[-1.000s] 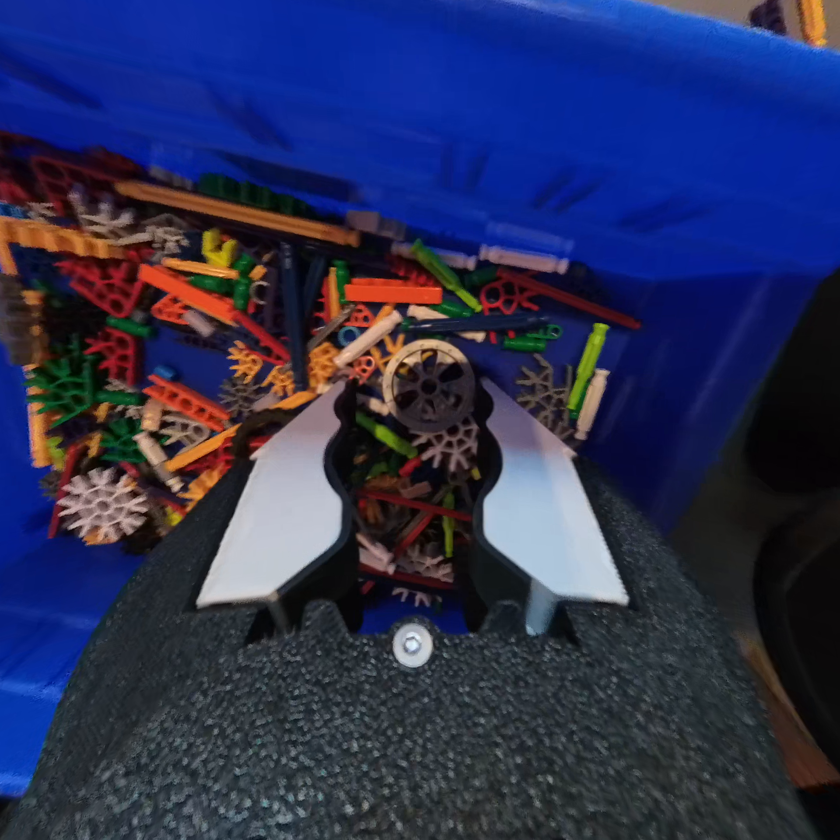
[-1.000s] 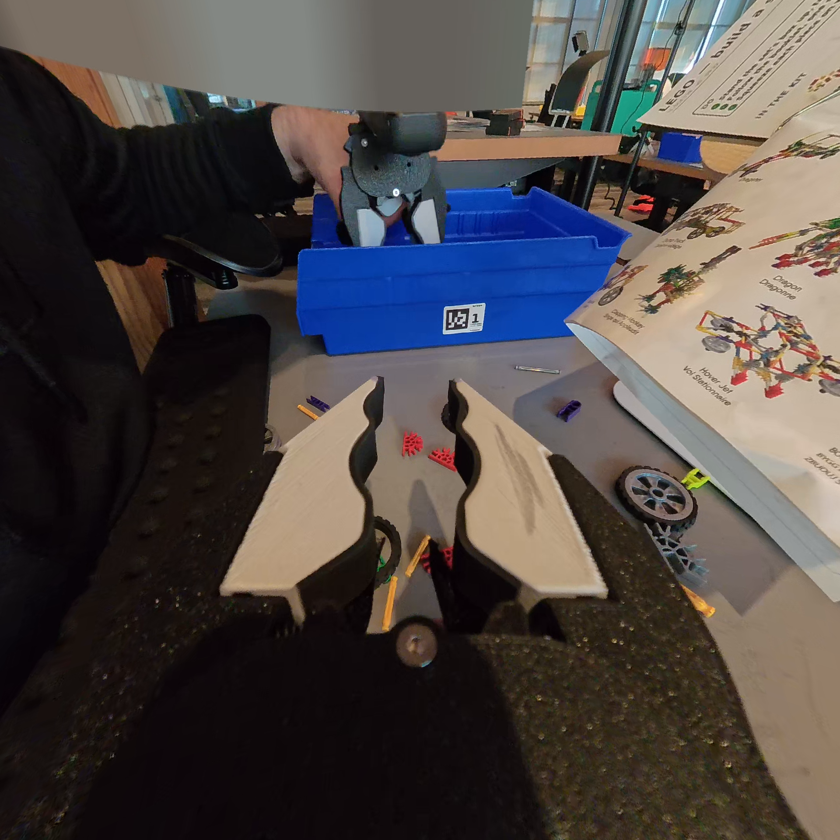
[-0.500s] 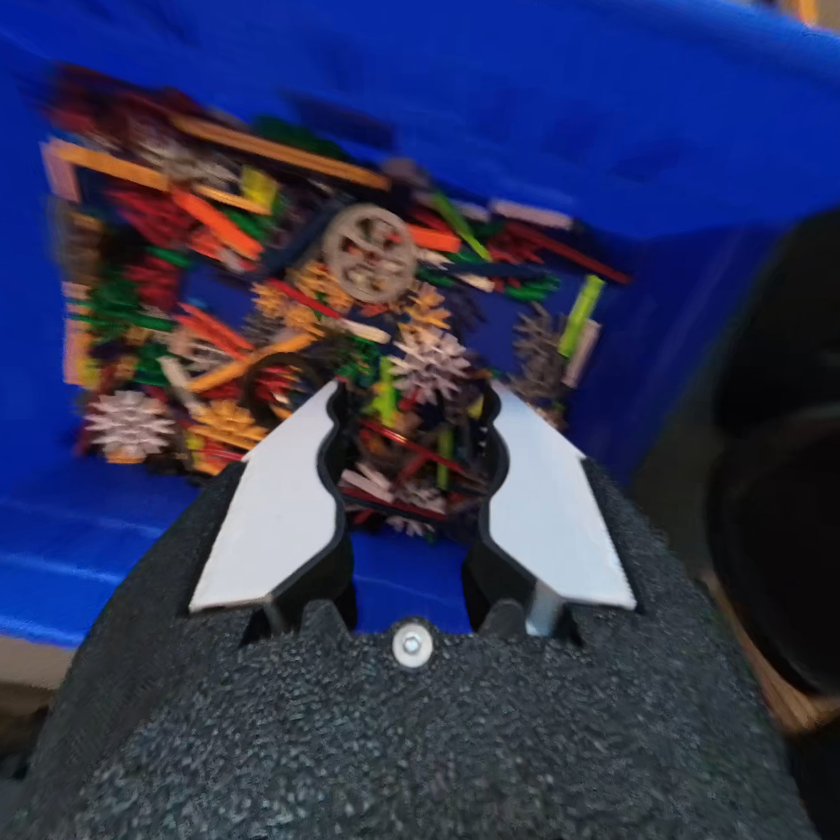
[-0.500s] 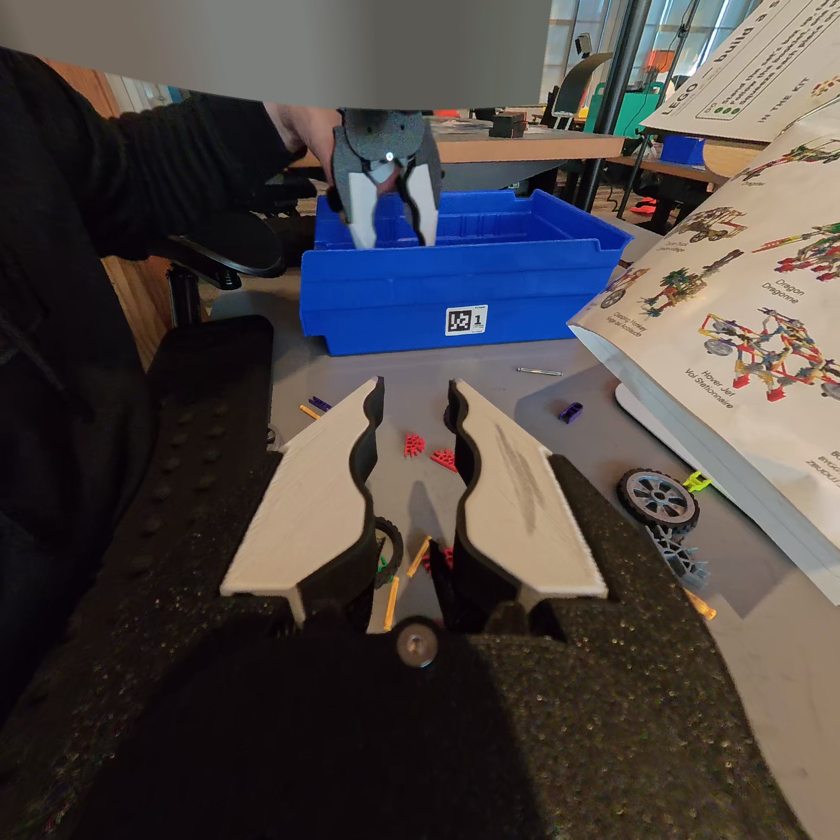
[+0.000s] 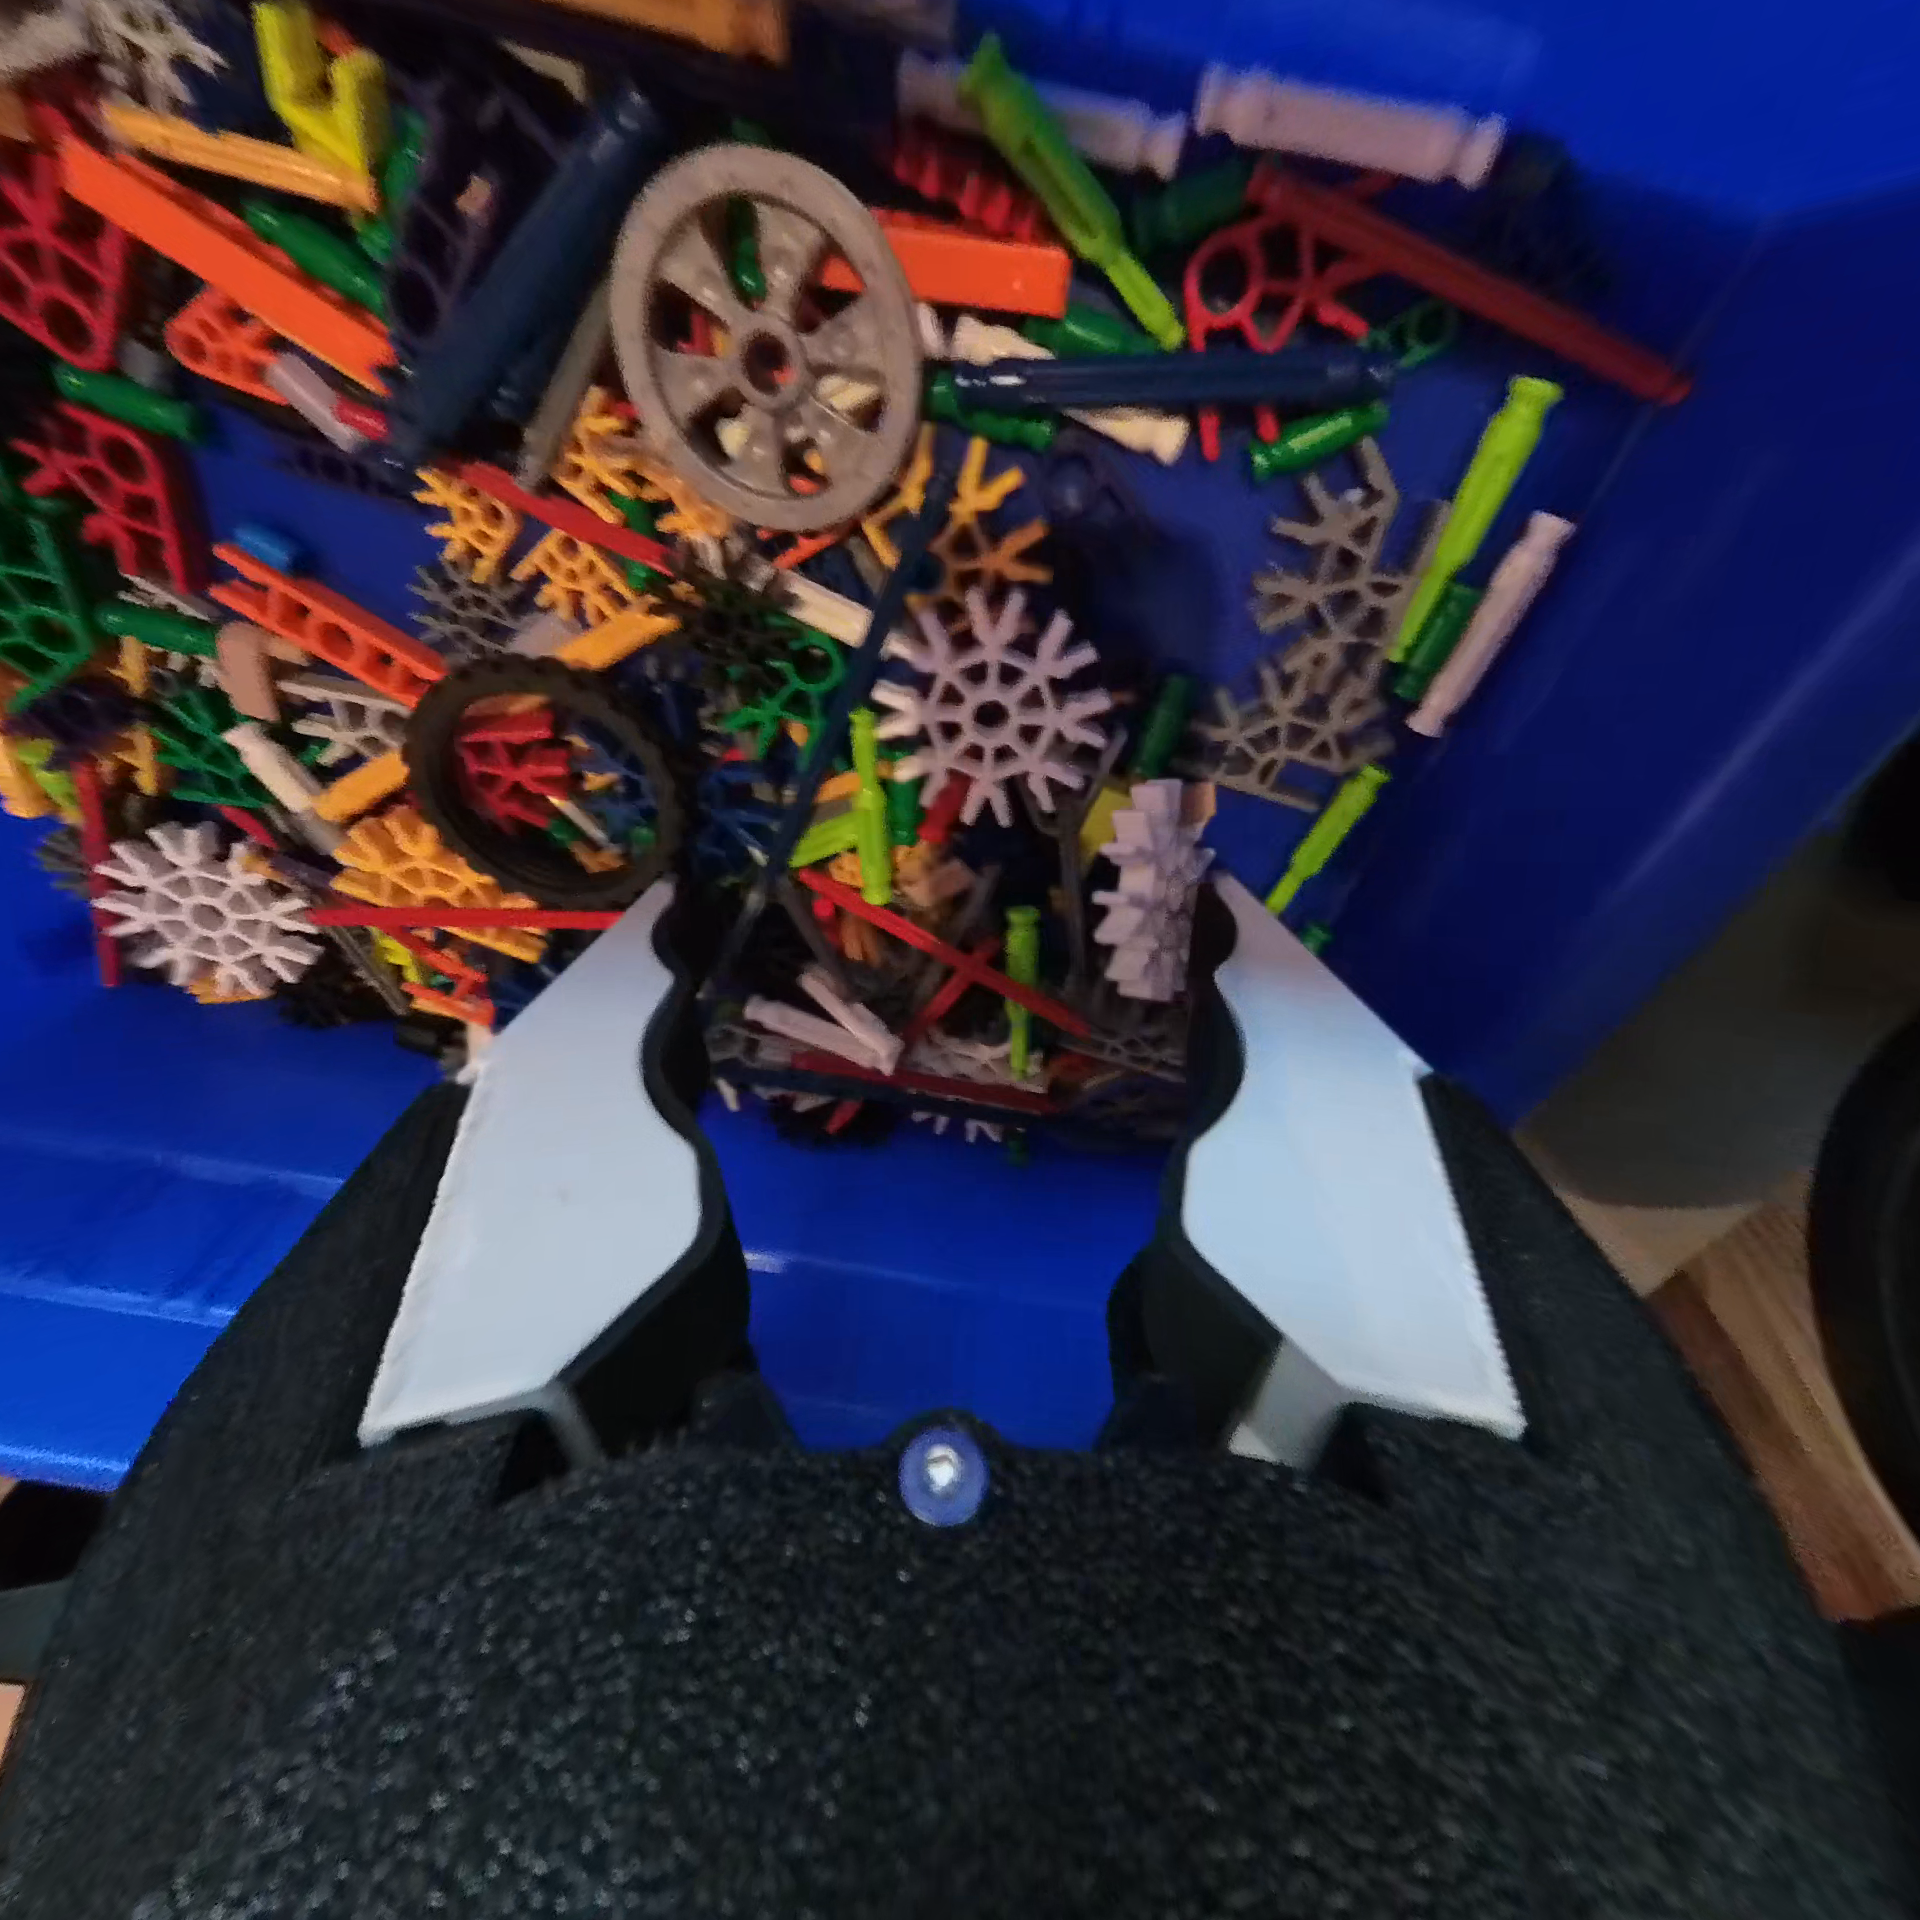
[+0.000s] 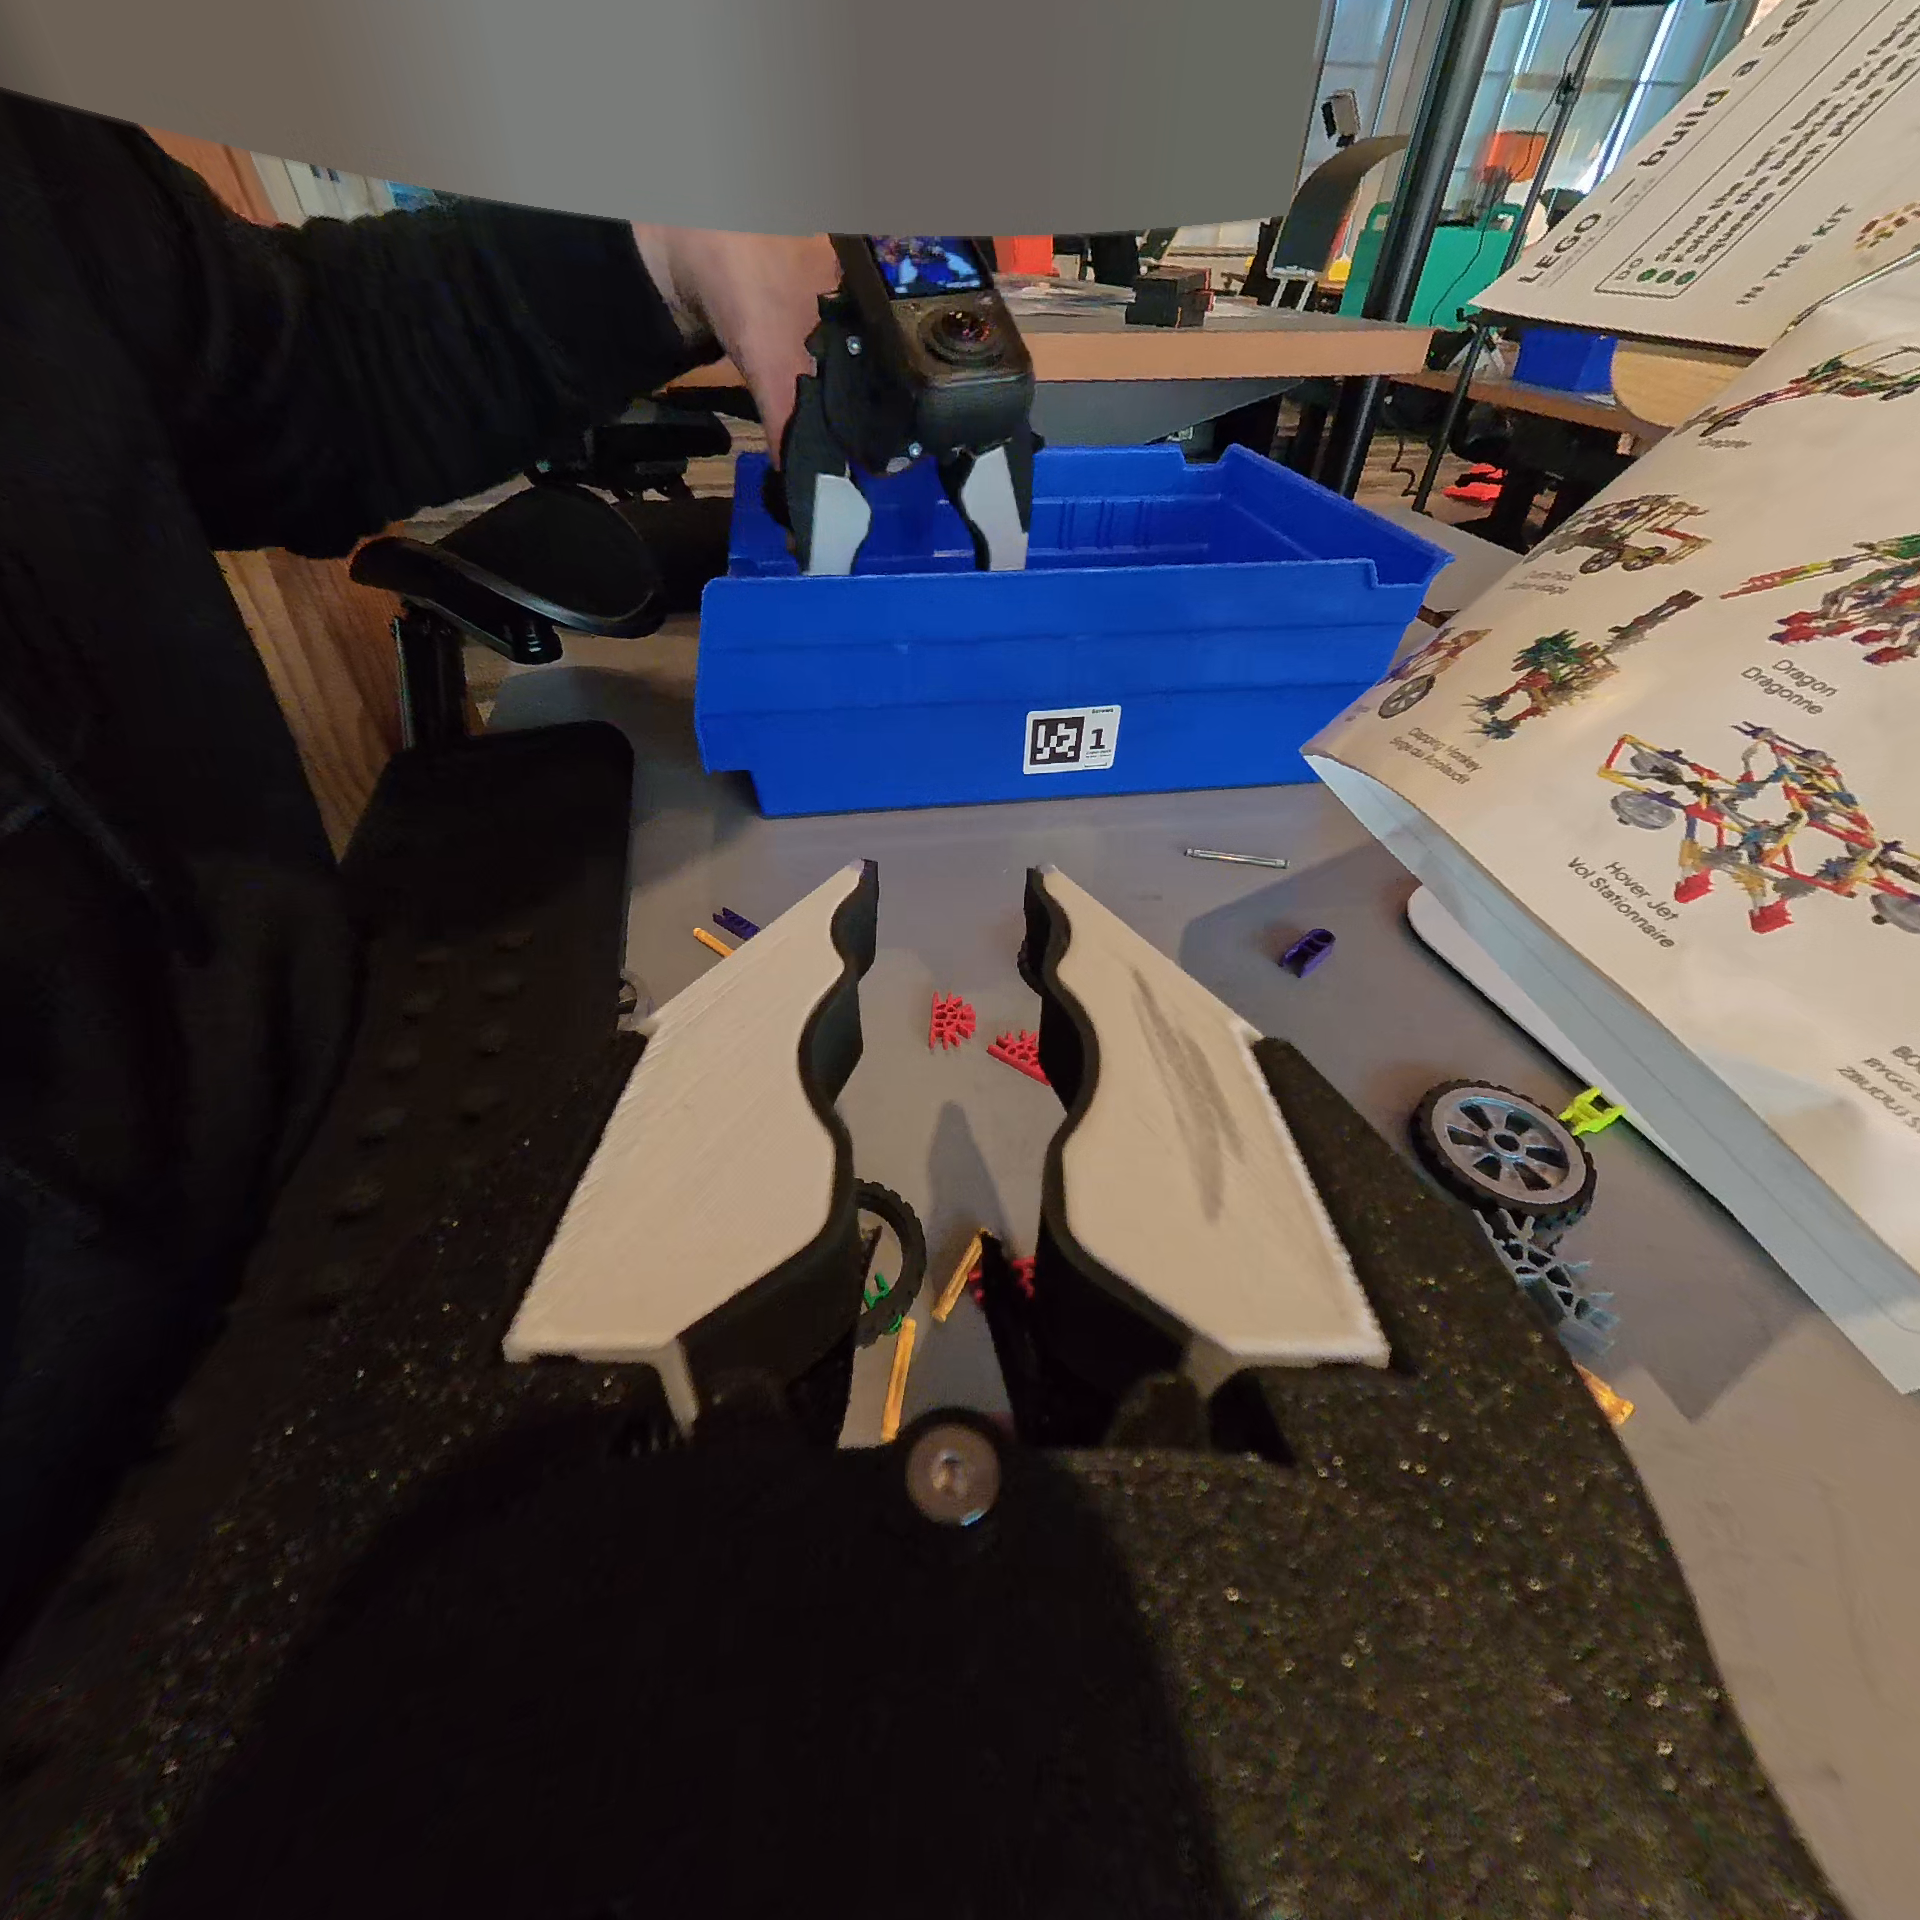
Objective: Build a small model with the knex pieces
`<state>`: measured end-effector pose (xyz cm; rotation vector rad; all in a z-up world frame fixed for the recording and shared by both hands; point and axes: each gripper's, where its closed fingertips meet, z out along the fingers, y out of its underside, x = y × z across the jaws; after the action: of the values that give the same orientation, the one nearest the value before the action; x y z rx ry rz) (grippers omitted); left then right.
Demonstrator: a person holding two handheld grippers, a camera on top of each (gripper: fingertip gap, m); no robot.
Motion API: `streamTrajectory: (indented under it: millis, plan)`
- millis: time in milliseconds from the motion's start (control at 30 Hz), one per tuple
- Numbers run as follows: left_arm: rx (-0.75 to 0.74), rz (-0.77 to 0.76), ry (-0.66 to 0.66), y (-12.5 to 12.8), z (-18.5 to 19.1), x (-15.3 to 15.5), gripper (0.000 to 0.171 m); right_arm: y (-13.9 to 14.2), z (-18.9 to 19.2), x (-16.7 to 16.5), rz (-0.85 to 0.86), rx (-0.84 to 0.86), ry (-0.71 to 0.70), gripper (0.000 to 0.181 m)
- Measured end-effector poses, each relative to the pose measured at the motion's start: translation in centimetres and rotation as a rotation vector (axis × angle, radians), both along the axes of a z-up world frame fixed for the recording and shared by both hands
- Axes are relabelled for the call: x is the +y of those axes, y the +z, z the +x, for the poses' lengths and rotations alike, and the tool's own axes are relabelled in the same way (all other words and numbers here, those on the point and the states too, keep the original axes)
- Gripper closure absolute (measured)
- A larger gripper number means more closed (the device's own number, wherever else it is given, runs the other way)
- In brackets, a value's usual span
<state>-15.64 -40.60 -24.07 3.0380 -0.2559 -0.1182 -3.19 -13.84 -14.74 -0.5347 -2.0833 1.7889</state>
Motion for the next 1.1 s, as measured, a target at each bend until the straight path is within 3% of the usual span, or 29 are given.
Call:
streamTrajectory:
  millis: [67,300,400,467,567,833,967,1100]
  plan:
    - [0.034,0.044,0.002,0.4,-1.2,1.0,0.092,0.0,0.0,0.1,0.002,0.002,-0.001,0.154]
    - [0.117,0.132,0.007,2.2,-3.4,2.3,0.111,0.2,0.0,0.2,-0.006,0.008,-0.003,0.154]
    - [0.093,0.126,0.026,2.5,-3.0,1.6,0.110,0.3,0.1,0.2,-0.006,0.011,0.000,0.154]
    - [-0.008,0.118,0.034,2.6,-1.0,0.9,0.107,0.3,0.1,0.2,-0.007,0.013,0.000,0.154]
    - [-0.077,0.029,0.032,2.3,1.2,-1.1,0.091,0.4,0.2,0.2,-0.006,0.014,0.002,0.154]
    - [0.017,-0.122,0.007,0.0,1.0,-3.6,0.068,0.4,0.3,0.1,-0.002,0.021,0.005,0.154]
    - [0.059,-0.128,0.008,-0.4,-0.1,-3.5,0.069,0.4,0.3,0.1,0.000,0.025,0.003,0.154]
    - [0.170,-0.035,0.029,0.7,-2.6,-1.9,0.077,0.6,0.3,0.2,-0.002,0.029,0.003,0.154]
